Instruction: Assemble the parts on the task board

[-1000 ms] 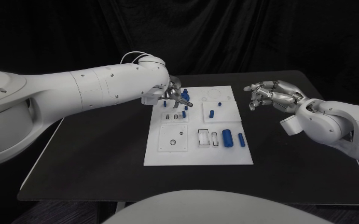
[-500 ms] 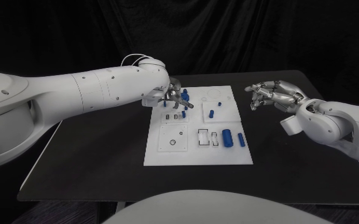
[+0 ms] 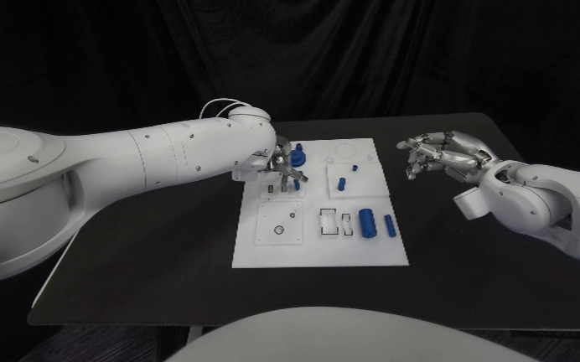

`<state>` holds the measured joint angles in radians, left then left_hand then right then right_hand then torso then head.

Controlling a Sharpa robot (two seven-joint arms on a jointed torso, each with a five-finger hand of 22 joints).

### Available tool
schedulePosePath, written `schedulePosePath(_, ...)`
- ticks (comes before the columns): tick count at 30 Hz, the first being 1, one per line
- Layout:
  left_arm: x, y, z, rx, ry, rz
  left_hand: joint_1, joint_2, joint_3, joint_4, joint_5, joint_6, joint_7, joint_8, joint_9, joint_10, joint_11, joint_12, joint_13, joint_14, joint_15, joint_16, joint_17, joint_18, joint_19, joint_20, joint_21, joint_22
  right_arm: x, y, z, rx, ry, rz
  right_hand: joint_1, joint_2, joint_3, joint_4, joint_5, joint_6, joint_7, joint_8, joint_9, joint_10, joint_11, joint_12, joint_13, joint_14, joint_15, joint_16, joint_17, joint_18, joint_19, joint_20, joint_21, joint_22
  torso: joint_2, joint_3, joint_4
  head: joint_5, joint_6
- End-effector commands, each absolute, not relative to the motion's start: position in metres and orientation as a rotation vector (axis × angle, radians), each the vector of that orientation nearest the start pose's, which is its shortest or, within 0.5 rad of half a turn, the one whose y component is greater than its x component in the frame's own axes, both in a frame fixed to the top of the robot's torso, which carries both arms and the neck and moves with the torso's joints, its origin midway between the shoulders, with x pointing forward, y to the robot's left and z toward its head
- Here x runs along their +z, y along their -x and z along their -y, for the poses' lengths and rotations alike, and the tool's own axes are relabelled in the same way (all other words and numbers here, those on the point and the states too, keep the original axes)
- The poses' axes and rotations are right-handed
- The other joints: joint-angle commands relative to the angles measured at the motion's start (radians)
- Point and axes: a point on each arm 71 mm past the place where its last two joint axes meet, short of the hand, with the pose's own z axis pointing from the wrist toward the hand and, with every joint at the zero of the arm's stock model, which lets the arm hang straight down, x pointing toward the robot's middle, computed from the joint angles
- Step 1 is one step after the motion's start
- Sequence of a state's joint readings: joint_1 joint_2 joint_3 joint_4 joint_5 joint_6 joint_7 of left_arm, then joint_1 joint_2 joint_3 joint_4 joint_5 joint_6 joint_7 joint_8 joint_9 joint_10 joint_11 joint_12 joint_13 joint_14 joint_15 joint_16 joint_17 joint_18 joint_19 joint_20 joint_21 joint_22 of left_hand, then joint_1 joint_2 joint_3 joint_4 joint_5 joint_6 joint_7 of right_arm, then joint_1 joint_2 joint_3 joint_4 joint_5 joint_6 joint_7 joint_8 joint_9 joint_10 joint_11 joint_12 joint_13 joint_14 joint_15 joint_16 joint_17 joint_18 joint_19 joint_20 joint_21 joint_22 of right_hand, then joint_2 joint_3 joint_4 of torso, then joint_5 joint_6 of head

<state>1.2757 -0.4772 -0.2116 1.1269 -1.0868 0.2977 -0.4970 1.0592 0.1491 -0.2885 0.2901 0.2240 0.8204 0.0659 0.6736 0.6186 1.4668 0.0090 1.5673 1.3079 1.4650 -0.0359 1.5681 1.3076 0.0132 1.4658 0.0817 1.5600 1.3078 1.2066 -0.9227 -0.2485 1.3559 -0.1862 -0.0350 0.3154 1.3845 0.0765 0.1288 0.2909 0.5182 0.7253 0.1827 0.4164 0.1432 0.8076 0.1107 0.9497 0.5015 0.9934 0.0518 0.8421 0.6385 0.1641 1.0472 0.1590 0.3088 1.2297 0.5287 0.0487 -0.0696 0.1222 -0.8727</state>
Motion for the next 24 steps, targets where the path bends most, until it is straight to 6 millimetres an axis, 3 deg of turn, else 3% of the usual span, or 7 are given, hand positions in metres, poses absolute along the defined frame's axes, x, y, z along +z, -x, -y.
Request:
schedulePosePath(1,-0.2687,-0.5241,-0.1484,-0.212,-0.025,-2.467,0.002,0.006,-0.007,-0.001,0.004,0.01,0.0,-0.01,-0.004,0.104,-0.008,0.003,0.263,0.106,-0.006,0.003,0.263,-0.008,0.089,-0.009,0.001,0.25,-0.2621,-0.4731,0.293,1.307,-1.007,-1.818,0.007,-0.007,0.004,0.001,0.002,0.003,-0.004,0.006,-0.001,0.003,-0.004,0.004,-0.001,0.004,-0.001,0.006,-0.001,0.017,0.004,-0.001,0.004,0.001,0.001,0.0002,0.0004,0.001,0.0)
schedulePosePath(6,-0.2722,-0.5249,-0.1476,-0.207,-0.014,-2.466,0.001,0.012,-0.009,-0.001,0.018,0.023,0.0,-0.034,-0.013,0.104,-0.009,0.003,0.263,0.106,-0.007,0.003,0.263,-0.005,0.08,-0.011,-0.005,0.243,-0.2631,-0.4733,0.2936,1.301,-1.012,-1.827,0.014,-0.006,0.009,0.0,0.008,0.0,-0.004,0.009,-0.003,0.002,-0.004,0.007,-0.004,0.002,-0.002,0.01,-0.004,0.017,0.003,-0.002,0.006,0.003,0.001,0.0003,-0.0004,0.003,0.0)
schedulePosePath(15,-0.2731,-0.5268,-0.1433,-0.236,0.007,-2.43,0.026,0.018,-0.009,-0.002,0.09,0.042,0.005,-0.108,-0.037,0.104,-0.005,0.003,0.263,0.106,-0.004,0.003,0.263,0.004,0.053,-0.009,-0.026,0.22,-0.2655,-0.4729,0.2939,1.293,-1.02,-1.842,0.017,-0.006,0.012,0.0,0.01,-0.002,-0.004,0.01,-0.003,0.001,-0.004,0.008,-0.005,0.001,-0.002,0.012,-0.005,0.017,0.003,-0.002,0.006,0.004,0.002,0.0005,-0.0007,0.005,0.0)
schedulePosePath(24,-0.2751,-0.5261,-0.1437,-0.296,0.147,-2.461,0.037,0.015,-0.01,-0.003,0.113,0.044,0.008,-0.125,-0.038,0.104,-0.002,0.003,0.263,0.106,-0.001,0.003,0.263,0.012,0.025,-0.007,-0.047,0.198,-0.2682,-0.4716,0.2959,1.281,-1.03,-1.852,0.02,-0.005,0.015,0.0,0.012,-0.004,-0.004,0.011,-0.004,0.001,-0.004,0.01,-0.006,0.0,-0.002,0.014,-0.007,0.017,0.003,-0.002,0.007,0.005,0.003,0.0006,-0.0006,0.004,0.0)
